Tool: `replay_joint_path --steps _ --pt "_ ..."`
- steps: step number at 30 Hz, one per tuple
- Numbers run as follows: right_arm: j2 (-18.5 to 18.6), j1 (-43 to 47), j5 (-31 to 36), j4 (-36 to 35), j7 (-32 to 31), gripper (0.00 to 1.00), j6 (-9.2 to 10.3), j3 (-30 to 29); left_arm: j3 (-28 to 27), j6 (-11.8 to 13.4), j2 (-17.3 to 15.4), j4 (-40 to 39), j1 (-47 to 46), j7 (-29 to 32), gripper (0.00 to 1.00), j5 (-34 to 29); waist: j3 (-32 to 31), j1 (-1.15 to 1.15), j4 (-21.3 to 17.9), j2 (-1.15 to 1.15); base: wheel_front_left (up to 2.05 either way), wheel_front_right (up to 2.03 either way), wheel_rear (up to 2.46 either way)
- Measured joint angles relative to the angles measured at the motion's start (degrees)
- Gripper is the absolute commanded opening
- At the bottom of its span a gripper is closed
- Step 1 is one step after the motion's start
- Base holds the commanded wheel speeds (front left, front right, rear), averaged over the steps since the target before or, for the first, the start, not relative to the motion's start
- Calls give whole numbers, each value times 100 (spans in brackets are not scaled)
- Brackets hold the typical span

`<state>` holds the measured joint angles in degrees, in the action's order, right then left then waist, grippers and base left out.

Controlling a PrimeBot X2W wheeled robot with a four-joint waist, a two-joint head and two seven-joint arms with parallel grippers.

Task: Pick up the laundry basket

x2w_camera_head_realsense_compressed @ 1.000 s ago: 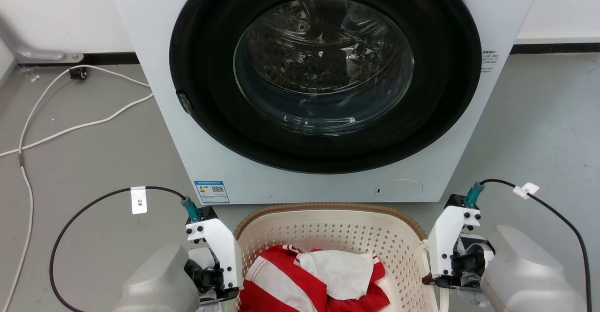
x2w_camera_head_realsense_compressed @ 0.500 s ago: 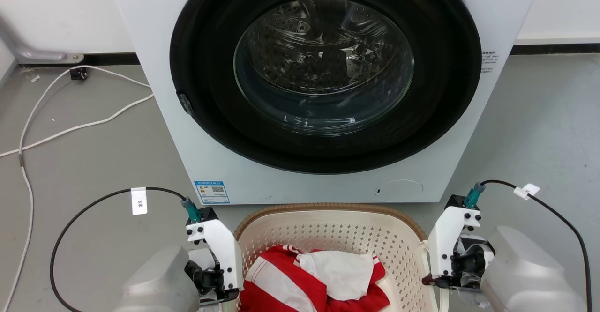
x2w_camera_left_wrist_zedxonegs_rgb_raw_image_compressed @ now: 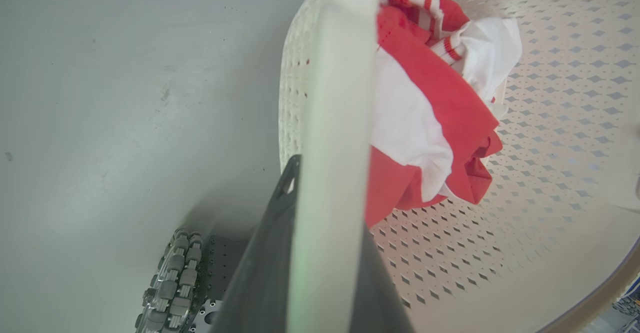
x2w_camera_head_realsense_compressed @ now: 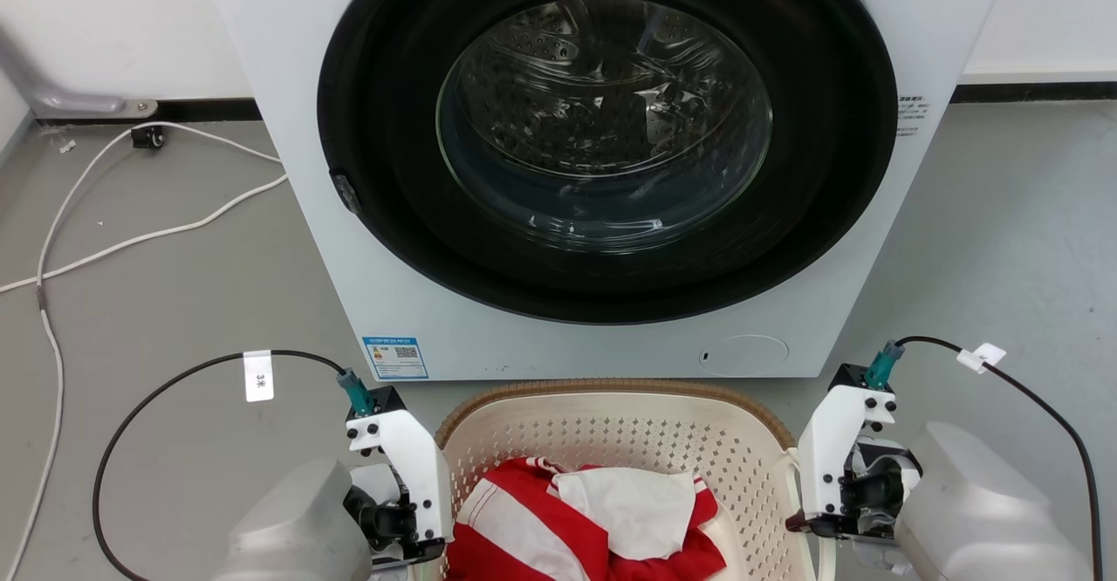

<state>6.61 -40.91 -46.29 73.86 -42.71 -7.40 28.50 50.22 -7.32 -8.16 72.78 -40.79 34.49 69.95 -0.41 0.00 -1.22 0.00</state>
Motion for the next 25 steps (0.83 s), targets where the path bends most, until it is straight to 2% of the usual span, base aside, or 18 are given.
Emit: replay_joint_path --steps 25 --pt "-12 39 160 0 0 0 0 -157 49 0 34 11 34 -73 0 89 35 0 2 0 0 0 0"
